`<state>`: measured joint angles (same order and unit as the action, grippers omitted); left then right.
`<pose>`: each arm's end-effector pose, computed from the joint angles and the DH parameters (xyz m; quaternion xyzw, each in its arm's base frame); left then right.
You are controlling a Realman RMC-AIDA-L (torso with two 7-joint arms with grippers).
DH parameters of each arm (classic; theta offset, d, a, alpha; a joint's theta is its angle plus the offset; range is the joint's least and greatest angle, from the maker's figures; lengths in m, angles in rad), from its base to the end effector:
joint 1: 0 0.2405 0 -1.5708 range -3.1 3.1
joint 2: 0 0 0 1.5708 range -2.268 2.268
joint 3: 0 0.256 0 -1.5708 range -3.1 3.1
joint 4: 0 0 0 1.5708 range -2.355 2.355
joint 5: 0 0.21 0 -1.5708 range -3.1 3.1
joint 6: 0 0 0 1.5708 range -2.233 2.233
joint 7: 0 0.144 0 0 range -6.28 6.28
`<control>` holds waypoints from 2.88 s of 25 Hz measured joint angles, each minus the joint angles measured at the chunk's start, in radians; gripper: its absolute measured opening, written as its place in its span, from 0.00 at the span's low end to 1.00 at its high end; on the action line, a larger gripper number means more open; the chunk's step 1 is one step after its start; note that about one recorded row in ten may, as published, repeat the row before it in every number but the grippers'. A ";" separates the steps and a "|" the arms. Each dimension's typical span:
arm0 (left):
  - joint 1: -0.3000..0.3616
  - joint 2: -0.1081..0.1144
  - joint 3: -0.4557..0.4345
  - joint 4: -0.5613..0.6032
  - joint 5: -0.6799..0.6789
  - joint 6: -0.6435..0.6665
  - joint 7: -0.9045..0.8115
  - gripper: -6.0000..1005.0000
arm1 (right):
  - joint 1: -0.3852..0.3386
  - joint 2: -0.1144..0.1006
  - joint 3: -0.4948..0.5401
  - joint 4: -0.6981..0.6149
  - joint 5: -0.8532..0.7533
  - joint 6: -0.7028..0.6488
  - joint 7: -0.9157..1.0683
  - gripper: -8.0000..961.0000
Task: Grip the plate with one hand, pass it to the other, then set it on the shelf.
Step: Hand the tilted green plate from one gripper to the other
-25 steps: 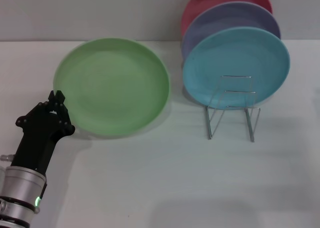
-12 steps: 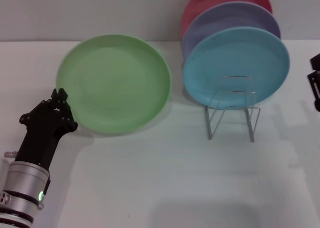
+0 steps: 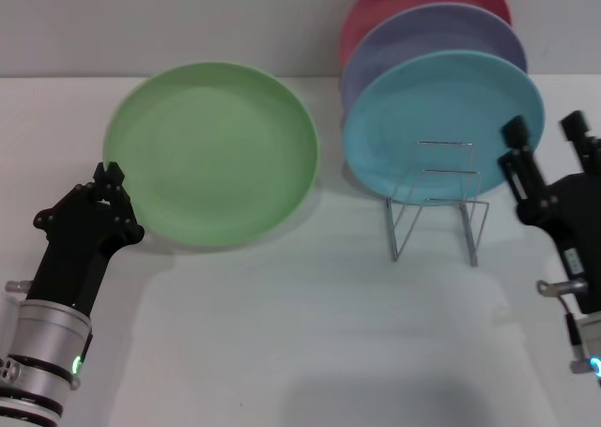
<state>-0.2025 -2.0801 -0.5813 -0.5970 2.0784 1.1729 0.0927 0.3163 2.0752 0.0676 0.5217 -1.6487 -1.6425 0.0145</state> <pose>-0.2835 0.2709 -0.0662 -0.6811 -0.2727 -0.3537 0.5802 0.2601 0.2432 -0.0511 -0.6428 0.2164 0.4803 0.5561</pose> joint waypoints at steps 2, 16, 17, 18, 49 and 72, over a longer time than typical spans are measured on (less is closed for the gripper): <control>0.000 0.000 0.000 0.005 0.000 0.010 0.000 0.06 | 0.011 0.000 -0.001 0.011 -0.011 0.032 -0.001 0.75; -0.005 0.000 0.005 0.013 0.001 0.037 0.053 0.06 | 0.079 0.005 -0.001 0.056 -0.060 0.200 -0.002 0.75; -0.005 0.000 0.005 0.013 0.001 0.037 0.053 0.06 | 0.079 0.005 -0.001 0.056 -0.060 0.200 -0.002 0.75; -0.008 0.000 0.009 0.012 0.001 0.038 0.055 0.06 | 0.085 0.005 -0.001 0.061 -0.062 0.213 -0.002 0.75; -0.025 0.000 0.008 0.014 0.000 0.054 0.059 0.07 | 0.137 0.006 0.005 0.062 -0.089 0.301 0.003 0.75; -0.023 0.000 0.014 0.020 0.000 0.073 0.064 0.07 | 0.153 0.008 0.001 0.061 -0.089 0.325 0.001 0.75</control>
<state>-0.2256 -2.0800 -0.5676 -0.5774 2.0785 1.2464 0.1565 0.4688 2.0831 0.0686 0.5829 -1.7379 -1.3176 0.0160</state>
